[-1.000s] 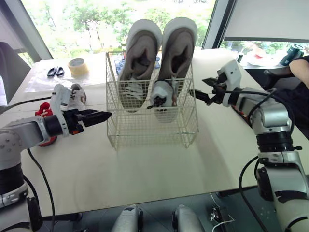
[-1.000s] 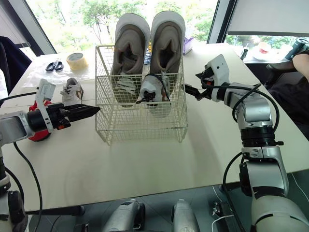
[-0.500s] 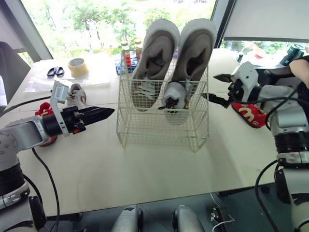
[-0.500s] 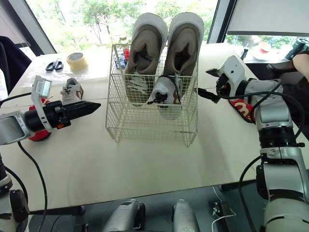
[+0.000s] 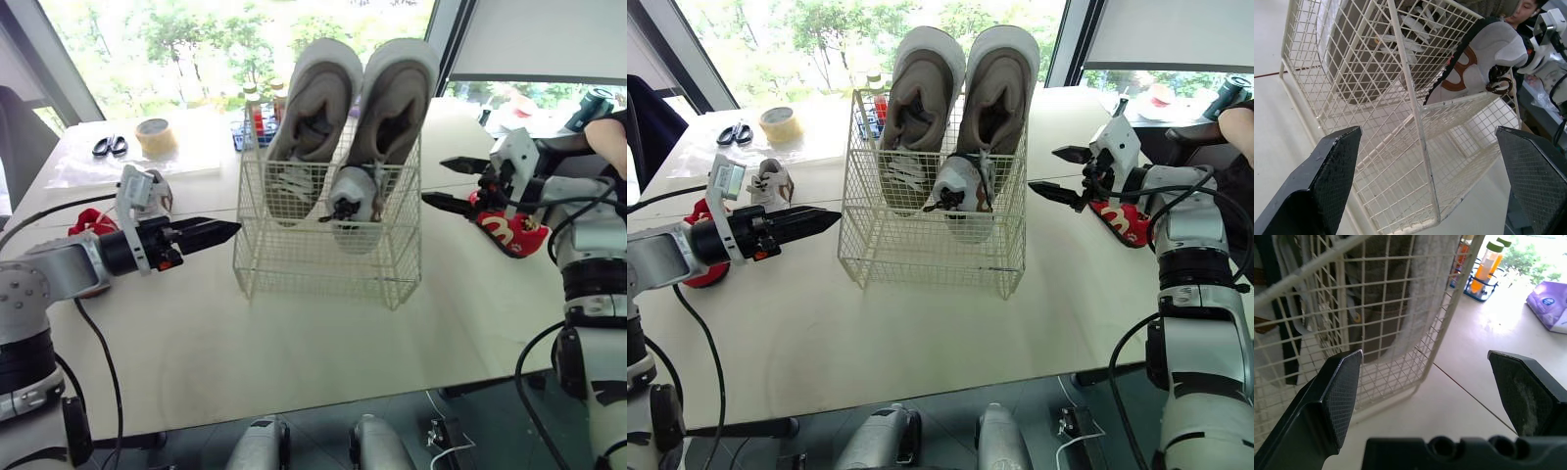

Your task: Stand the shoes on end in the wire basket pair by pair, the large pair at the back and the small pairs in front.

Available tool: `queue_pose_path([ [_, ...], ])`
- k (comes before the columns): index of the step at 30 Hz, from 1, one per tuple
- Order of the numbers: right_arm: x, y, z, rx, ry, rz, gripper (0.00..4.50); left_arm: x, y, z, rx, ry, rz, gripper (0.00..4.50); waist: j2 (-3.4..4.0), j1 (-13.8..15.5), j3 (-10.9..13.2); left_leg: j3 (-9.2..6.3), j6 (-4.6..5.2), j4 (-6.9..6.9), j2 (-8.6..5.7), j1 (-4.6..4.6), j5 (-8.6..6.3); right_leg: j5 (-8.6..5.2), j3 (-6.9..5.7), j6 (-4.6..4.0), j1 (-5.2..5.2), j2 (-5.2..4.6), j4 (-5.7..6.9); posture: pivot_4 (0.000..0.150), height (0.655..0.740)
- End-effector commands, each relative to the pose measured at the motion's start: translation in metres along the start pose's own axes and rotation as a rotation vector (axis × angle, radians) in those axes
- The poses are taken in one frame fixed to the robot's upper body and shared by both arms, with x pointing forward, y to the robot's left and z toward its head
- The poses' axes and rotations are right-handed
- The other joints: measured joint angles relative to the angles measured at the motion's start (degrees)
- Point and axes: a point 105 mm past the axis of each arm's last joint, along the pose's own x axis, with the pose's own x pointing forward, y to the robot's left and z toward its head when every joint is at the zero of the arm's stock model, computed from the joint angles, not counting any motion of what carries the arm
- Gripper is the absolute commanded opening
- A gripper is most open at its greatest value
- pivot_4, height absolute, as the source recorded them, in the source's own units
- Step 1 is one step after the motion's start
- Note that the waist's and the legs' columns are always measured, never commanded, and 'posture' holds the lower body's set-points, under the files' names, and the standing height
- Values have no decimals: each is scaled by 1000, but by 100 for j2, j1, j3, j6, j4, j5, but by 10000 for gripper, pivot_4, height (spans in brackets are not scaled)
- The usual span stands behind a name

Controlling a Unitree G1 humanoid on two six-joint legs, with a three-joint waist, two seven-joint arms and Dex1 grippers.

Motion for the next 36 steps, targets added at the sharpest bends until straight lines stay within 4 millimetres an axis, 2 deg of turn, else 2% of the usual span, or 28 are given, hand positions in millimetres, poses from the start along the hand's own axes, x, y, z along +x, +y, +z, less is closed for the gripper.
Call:
queue_pose_path([
  [1, -8, -33, 14, -58, 25, -239, 44388, -17, 19, 11, 88, -19, 127, 45000, 0, -5, 0, 0, -2, -1, 0, 0, 1, 0, 0, 0, -1, 0, 0, 1500, 7400],
  [3, 3, -28, 12, -28, 47, -269, 44388, -26, 41, 19, 153, -30, 245, 45000, 0, -12, 0, 0, -4, -5, 2, 1, 2, -1, 1, -1, -4, 3, 0, 1500, 7400],
  [5, 11, -18, 15, 5, 38, -265, 44388, -26, 52, 25, 192, -50, 300, 45000, 2, -13, 1, 0, -5, -7, 4, 1, 2, -1, 2, -2, -5, 6, -1, 1500, 7400],
  [7, 15, -10, 18, 14, 38, -278, 44388, -20, 56, 31, 218, -91, 320, 45000, 3, 0, 1, 1, -5, -8, 4, 1, 2, -1, 4, -2, -6, 5, 0, 1500, 7400],
  [10, 15, -8, 21, 55, 42, -361, 44388, -2, 62, 26, 274, -95, 354, 45000, 3, 49, 1, 1, -4, -3, 0, -5, 1, 0, 0, -1, -5, -1, -1, 1500, 7400],
  [15, 15, 1, 23, 52, 78, -456, 44388, 45, 48, 7, 307, -105, 295, 45000, 1, 77, 0, 0, 3, 4, -14, -11, -2, 1, -4, 0, -3, -14, -1, 1500, 7400],
  [20, 25, 18, 42, 95, 5, -416, 44388, 64, 41, 2, 314, -135, 279, 45000, 3, 24, -1, 1, 2, 5, -8, -17, 0, 1, -2, 1, -19, -4, 11, 1500, 7400],
  [29, 58, 33, 49, 175, -42, -295, 44388, 55, 29, -4, 311, -109, 240, 45000, 3, -32, 0, 3, 3, 3, -4, -16, 0, 1, 3, 1, -22, 5, 12, 1500, 7400],
  [36, 90, 47, 44, 197, -49, -208, 44388, 39, 15, 4, 334, -127, 245, 45000, 3, -145, 0, 6, 2, 0, 1, -17, 0, 1, 5, 1, -25, 9, 12, 1500, 7400],
])
